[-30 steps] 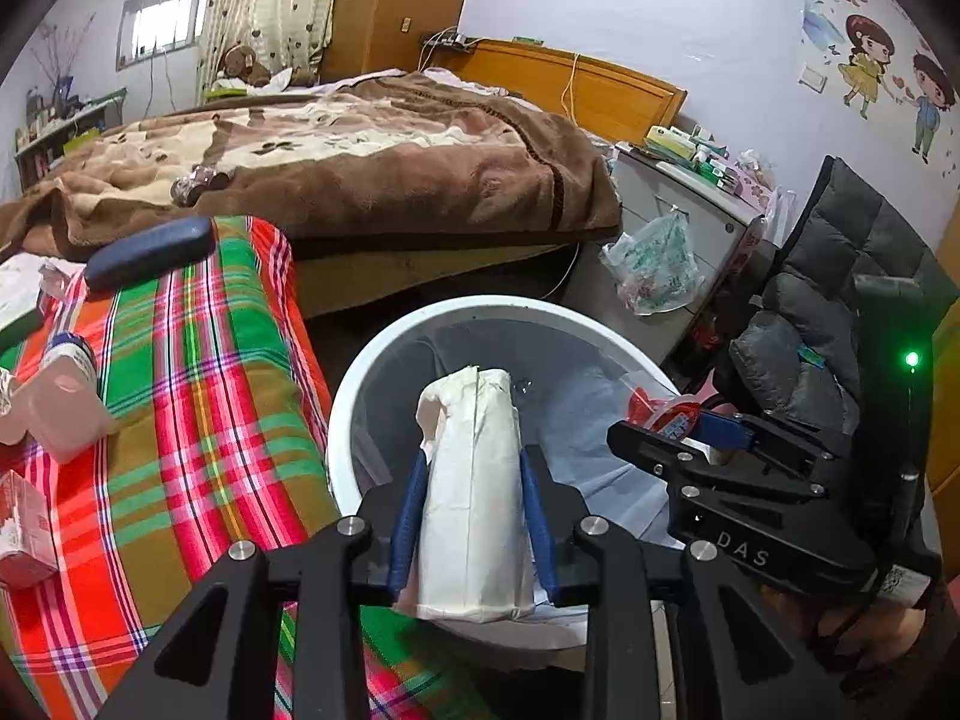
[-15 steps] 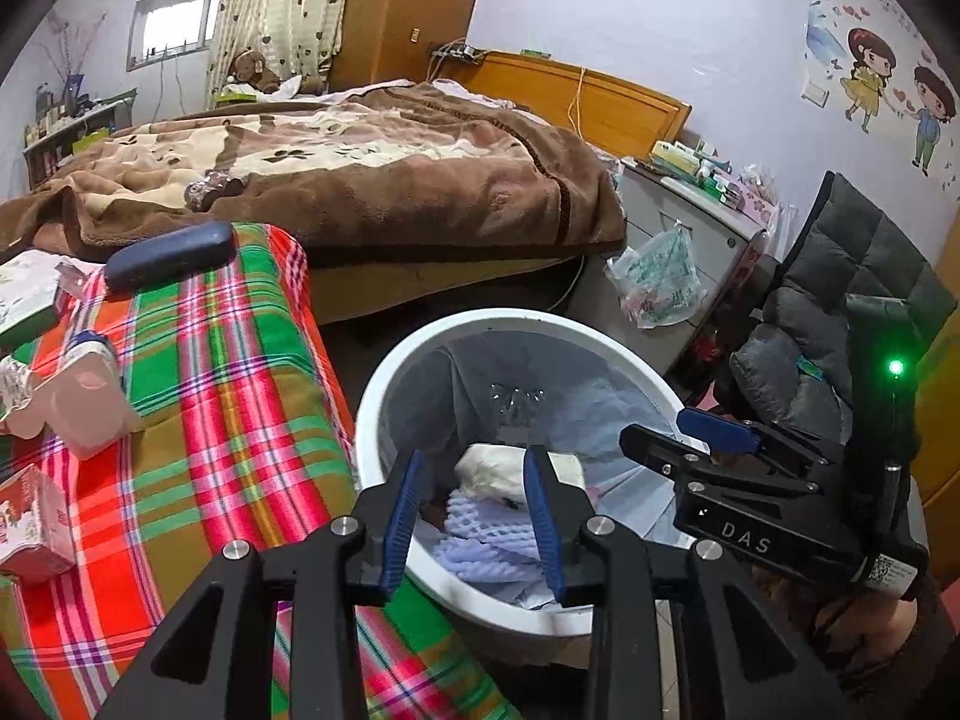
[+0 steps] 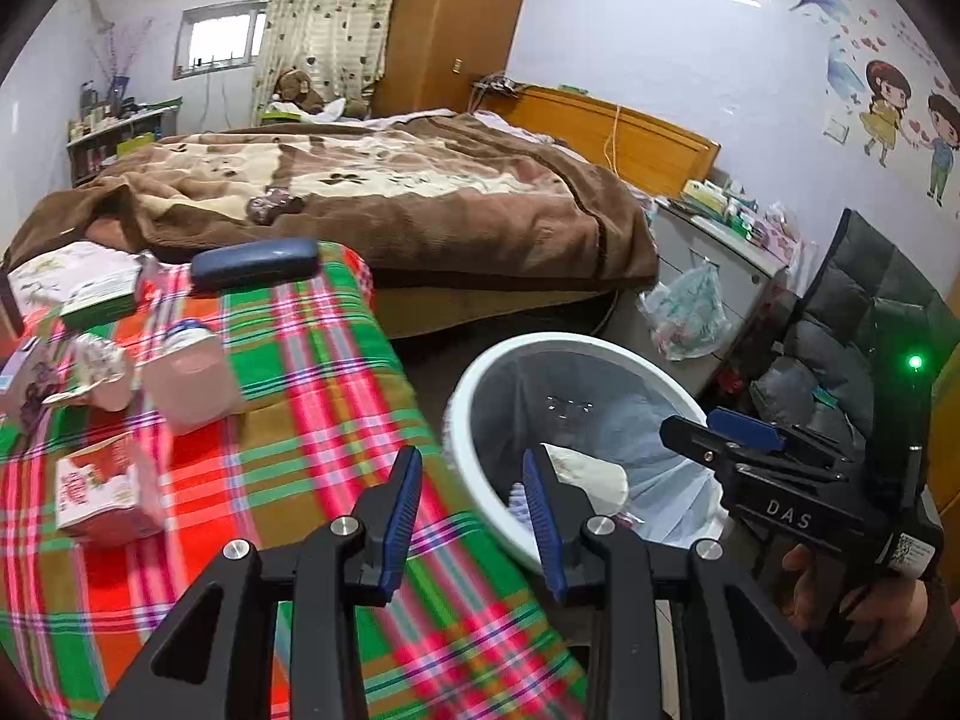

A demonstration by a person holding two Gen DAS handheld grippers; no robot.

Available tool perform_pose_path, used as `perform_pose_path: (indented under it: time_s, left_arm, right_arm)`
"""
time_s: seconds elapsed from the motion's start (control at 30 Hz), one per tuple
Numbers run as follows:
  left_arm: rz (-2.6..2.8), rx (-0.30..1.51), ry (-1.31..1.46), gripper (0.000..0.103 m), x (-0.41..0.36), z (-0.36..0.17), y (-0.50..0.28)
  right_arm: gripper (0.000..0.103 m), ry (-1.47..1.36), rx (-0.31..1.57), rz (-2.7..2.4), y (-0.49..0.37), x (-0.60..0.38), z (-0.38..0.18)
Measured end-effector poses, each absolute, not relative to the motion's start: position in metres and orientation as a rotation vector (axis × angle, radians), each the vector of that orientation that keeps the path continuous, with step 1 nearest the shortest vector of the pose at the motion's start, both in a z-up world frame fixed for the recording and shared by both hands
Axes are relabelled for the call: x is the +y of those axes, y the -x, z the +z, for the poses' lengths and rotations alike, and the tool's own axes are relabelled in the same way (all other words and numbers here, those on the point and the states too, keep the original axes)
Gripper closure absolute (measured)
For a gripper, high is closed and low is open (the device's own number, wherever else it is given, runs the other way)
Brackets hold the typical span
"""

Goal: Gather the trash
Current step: 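Move both tools back over the bed toward the milk cartons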

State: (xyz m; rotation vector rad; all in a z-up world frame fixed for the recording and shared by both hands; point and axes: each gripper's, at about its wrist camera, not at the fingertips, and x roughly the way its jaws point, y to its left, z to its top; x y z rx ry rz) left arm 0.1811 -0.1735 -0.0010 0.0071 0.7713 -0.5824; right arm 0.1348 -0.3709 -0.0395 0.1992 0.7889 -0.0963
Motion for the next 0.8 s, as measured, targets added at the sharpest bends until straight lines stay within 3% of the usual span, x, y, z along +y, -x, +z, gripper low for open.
perform_pose_path:
  time_s: [0.4, 0.53, 0.8]
  left_arm:
    - [-0.441, 0.730, 0.033, 0.068, -0.088, 0.011, -0.181]
    - [-0.384, 0.724, 0.053, 0.060, -0.052, 0.011, -0.183]
    - [-0.267, 0.722, 0.068, 0.060, 0.017, 0.009, -0.190]
  right_arm:
    - [0.045, -0.142, 0.753, 0.001, -0.141, -0.321, -0.029]
    - [0.045, -0.139, 0.767, 0.081, -0.149, -0.300, -0.031]
    - [0.045, -0.099, 0.784, 0.189, -0.164, -0.253, -0.033]
